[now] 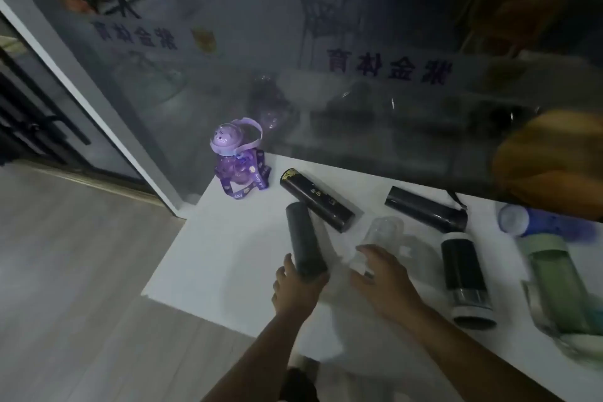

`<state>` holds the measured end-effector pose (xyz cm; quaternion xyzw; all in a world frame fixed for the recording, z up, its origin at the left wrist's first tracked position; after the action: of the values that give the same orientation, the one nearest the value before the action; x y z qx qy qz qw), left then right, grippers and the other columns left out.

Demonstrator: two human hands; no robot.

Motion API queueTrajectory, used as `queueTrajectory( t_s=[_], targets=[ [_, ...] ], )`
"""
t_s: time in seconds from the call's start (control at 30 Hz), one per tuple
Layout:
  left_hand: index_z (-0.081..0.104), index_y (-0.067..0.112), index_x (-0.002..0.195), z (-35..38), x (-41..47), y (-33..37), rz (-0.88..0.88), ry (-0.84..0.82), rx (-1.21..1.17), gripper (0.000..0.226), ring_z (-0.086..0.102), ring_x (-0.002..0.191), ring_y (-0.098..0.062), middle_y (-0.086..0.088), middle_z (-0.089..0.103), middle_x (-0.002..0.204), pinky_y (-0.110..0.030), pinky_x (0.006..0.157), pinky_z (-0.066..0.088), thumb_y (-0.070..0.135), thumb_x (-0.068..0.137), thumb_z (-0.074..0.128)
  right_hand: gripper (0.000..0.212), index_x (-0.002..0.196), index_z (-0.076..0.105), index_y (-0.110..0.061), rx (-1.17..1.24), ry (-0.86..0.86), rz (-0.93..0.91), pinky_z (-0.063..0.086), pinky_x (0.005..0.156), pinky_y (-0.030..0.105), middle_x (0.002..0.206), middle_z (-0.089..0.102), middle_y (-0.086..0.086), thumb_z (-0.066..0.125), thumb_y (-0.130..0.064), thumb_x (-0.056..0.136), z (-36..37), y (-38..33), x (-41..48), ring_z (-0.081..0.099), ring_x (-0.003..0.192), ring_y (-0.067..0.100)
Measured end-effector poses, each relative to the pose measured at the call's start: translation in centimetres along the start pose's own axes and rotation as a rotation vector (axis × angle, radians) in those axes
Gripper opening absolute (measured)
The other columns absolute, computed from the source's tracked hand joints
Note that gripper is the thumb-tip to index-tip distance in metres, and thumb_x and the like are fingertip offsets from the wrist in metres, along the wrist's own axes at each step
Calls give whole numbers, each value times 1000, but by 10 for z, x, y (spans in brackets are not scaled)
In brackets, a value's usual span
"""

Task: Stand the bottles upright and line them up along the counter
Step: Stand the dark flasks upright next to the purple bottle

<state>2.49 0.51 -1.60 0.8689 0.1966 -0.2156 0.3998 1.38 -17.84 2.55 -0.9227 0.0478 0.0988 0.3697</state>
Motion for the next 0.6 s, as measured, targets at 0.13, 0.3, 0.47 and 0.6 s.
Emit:
queueTrajectory(
  t_s=[0.13,0.3,0.47,0.6],
  targets=[
    [9,27,151,1,46,3,-86,-71,-173,110,41,130,-34,-8,36,145,-52,104,40,55,66,74,50,132,50,-21,-66,50,55,42,97,32,133,54,2,62,-41,88,-3,-20,50,50,120,21],
    [16,28,148,8,86,4,-248,-185,-328,109,50,119,-34,-9,41,136,-50,93,53,45,63,81,54,134,47,-21,-24,72,180,46,99,39,135,51,0,64,-41,86,5,-24,88,52,121,22],
    [33,23,134,14,96,1,-291,-236,-368,88,57,99,-29,-5,48,115,-42,75,60,31,61,81,61,142,41,-20,-47,9,202,40,105,35,143,46,1,63,-38,88,11,-19,109,46,127,22],
    [34,21,132,5,96,2,-271,-231,-367,80,58,92,-24,-1,49,107,-32,64,59,23,67,80,59,135,48,-18,-78,10,151,45,101,39,133,54,1,67,-37,83,13,-11,127,52,120,21]
  ],
)
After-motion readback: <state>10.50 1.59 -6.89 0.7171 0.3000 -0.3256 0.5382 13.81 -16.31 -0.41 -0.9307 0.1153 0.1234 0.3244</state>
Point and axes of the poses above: each hand's wrist, its own x-axis towards the middle knuckle, its own z-axis out of the palm, y = z × x, the point moved 3 cm from there along x, towards the middle knuckle
